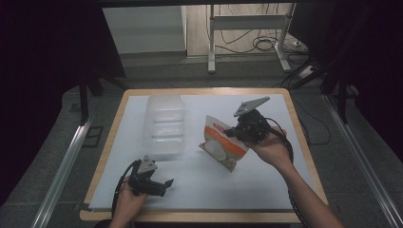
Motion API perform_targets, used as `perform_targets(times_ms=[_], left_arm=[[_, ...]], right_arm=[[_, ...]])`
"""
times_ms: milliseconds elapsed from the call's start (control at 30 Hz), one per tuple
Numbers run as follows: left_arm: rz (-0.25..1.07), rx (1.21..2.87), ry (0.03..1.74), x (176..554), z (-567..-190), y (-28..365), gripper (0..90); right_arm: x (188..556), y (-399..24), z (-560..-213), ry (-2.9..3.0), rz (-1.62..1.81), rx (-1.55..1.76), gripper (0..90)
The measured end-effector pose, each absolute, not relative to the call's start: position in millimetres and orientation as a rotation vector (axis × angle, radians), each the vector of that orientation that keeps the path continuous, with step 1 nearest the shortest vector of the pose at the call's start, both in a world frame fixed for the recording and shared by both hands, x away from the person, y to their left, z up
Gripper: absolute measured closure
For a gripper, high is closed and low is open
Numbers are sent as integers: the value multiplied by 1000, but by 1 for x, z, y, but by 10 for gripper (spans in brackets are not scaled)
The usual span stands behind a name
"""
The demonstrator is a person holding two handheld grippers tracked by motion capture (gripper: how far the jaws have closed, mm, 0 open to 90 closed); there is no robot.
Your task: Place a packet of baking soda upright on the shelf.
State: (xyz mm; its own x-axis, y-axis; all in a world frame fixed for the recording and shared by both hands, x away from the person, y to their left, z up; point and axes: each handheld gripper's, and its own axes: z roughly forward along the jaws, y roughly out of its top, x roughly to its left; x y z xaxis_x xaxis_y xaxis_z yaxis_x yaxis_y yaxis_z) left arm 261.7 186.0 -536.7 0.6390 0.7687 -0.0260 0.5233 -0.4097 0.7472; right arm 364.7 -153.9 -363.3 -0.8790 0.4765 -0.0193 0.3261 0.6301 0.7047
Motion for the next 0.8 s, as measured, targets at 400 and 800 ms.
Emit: perform_targets(times_ms=[400, 800], left_arm=[[420, 2098, 1005, 262, -536, 187, 3], [417, 2095, 1005, 262, -536, 187, 2]], right_arm=[[395, -141, -355, 2612, 1103, 671, 894], [410, -121, -343, 2579, 1140, 655, 894]])
